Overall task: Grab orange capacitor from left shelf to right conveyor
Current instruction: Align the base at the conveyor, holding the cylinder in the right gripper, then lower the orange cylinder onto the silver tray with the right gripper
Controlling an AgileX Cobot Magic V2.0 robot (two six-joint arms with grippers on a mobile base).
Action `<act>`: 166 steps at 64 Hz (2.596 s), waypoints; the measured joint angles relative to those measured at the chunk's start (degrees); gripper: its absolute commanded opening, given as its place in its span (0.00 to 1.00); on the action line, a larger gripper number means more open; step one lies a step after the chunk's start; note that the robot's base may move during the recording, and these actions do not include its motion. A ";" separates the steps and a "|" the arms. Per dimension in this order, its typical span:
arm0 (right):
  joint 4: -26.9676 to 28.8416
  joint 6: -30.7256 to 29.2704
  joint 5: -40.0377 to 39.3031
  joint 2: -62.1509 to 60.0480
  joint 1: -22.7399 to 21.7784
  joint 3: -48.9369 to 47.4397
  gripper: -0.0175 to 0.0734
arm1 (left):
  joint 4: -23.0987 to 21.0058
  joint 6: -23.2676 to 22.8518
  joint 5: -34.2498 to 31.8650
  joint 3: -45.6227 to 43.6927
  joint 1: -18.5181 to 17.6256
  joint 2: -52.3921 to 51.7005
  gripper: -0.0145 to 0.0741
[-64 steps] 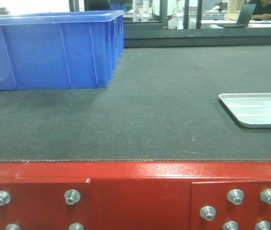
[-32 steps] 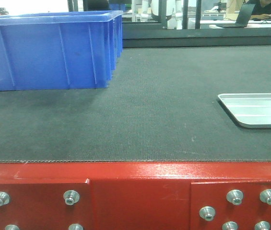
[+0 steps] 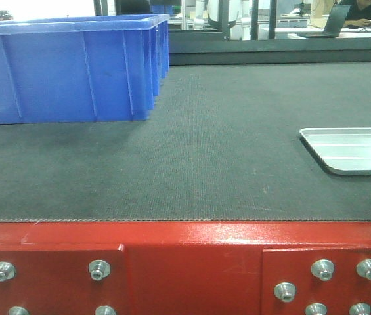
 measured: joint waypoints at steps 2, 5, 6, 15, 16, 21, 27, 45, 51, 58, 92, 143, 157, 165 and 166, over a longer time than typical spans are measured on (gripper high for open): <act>0.00 0.00 -1.48 2.58 0.00 -0.31 0.34 | 0.00 0.00 0.00 0.00 0.00 0.00 0.02; 0.00 0.00 -4.98 7.10 0.00 -0.85 0.34 | 0.00 0.00 0.00 0.00 0.00 0.00 0.02; 0.00 0.00 -5.90 8.39 0.00 -1.03 0.34 | 0.00 0.00 0.00 0.00 0.00 0.00 0.02; 0.00 0.00 -14.98 20.87 0.00 -3.33 0.34 | 0.00 0.00 0.00 0.00 0.00 0.00 0.02; 0.00 0.00 -15.84 22.03 0.00 -3.47 0.34 | 0.00 0.00 0.00 0.00 0.00 0.00 0.02; 0.00 0.00 -20.55 28.15 0.00 -4.19 0.34 | 0.00 0.00 0.00 0.00 0.00 0.00 0.02; 0.00 0.00 -25.30 34.24 -0.66 -4.19 0.34 | 0.00 0.00 0.00 0.00 0.00 0.00 0.02; -2.31 0.00 -32.62 44.39 -11.96 -4.29 0.34 | 0.00 0.00 0.00 0.00 0.00 0.00 0.02; -5.11 0.00 -34.82 46.54 -15.58 -4.29 0.34 | 0.00 0.00 0.00 0.00 0.00 0.00 0.02; -8.48 0.00 -39.39 50.19 -18.44 -4.29 0.34 | 0.00 0.00 0.00 0.00 0.00 0.00 0.02; -10.15 0.00 -69.40 68.88 -24.73 1.91 0.34 | 0.00 0.00 0.00 0.00 0.00 0.00 0.02; -10.25 0.00 -75.92 79.61 -24.73 1.91 0.88 | 0.00 0.00 0.00 0.00 0.00 0.00 0.02; -10.25 0.00 -73.20 78.69 -24.73 1.91 0.88 | 0.00 0.00 0.00 0.00 0.00 0.00 0.02; -10.25 0.99 -69.17 74.13 -24.73 1.91 0.88 | 0.00 0.00 0.00 0.00 0.00 0.00 0.02; -10.25 1.27 -68.47 73.41 -24.73 1.91 0.88 | 0.00 0.00 0.00 0.00 0.00 0.00 0.02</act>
